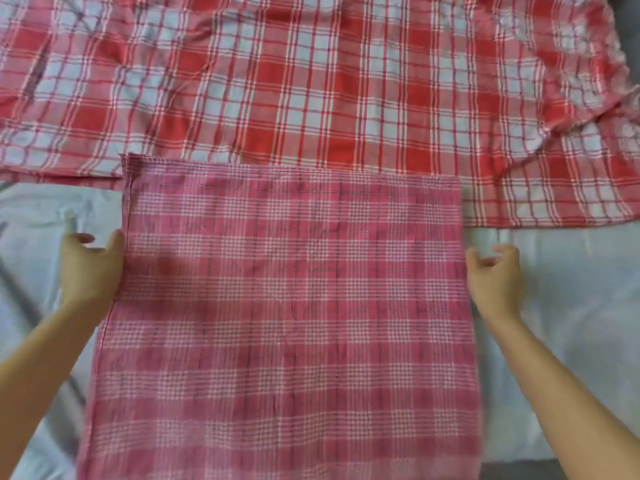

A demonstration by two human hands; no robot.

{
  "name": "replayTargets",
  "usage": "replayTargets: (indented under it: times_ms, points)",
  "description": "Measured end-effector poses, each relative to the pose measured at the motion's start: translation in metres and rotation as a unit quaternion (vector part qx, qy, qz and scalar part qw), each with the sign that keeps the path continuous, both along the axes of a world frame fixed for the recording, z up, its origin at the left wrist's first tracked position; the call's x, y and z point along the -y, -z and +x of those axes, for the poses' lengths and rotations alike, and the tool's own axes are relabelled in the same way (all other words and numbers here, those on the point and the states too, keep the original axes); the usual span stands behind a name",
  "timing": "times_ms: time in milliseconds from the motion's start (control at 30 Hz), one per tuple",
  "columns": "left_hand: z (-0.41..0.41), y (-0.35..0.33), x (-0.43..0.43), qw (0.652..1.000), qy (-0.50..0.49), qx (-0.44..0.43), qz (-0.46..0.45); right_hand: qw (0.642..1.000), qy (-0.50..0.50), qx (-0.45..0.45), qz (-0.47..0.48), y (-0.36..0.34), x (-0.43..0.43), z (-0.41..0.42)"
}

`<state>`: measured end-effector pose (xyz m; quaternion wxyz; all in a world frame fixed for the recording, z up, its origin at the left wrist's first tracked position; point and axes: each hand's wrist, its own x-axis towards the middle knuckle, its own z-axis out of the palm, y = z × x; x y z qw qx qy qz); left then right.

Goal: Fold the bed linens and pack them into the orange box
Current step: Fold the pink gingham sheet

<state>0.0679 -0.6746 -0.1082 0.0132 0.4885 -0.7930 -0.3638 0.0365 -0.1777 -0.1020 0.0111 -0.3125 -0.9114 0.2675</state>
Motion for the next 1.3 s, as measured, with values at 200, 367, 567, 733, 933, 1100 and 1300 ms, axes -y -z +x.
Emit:
replayTargets:
  times_ms: [200,367,567,733,933,1100,1300]
  points:
    - [0.161,-0.007,-0.026,0.985,0.021,0.163,0.051,0.964,0.042,0.208,-0.16,0.0,-0.025,0.188]
    - [0.243,-0.018,-0.044,0.956,0.035,0.226,0.183,0.911,0.09,0.276,-0.294,-0.007,-0.016,0.255]
    - [0.27,-0.044,-0.035,0.93,-0.081,0.227,0.279,0.864,0.137,0.334,-0.35,-0.037,-0.029,0.266]
    - [0.227,-0.079,-0.016,0.914,-0.182,0.133,0.338,0.85,0.229,0.285,-0.38,-0.066,-0.043,0.222]
    - [0.119,-0.119,-0.007,0.895,-0.207,-0.008,0.395,0.819,0.282,0.221,-0.448,-0.113,-0.03,0.095]
    - [0.011,-0.12,-0.009,0.85,-0.25,-0.067,0.459,0.826,0.282,0.14,-0.467,-0.118,-0.012,-0.01]
    - [-0.082,-0.085,-0.003,0.844,-0.233,-0.104,0.472,0.826,0.275,0.106,-0.48,-0.088,0.004,-0.105]
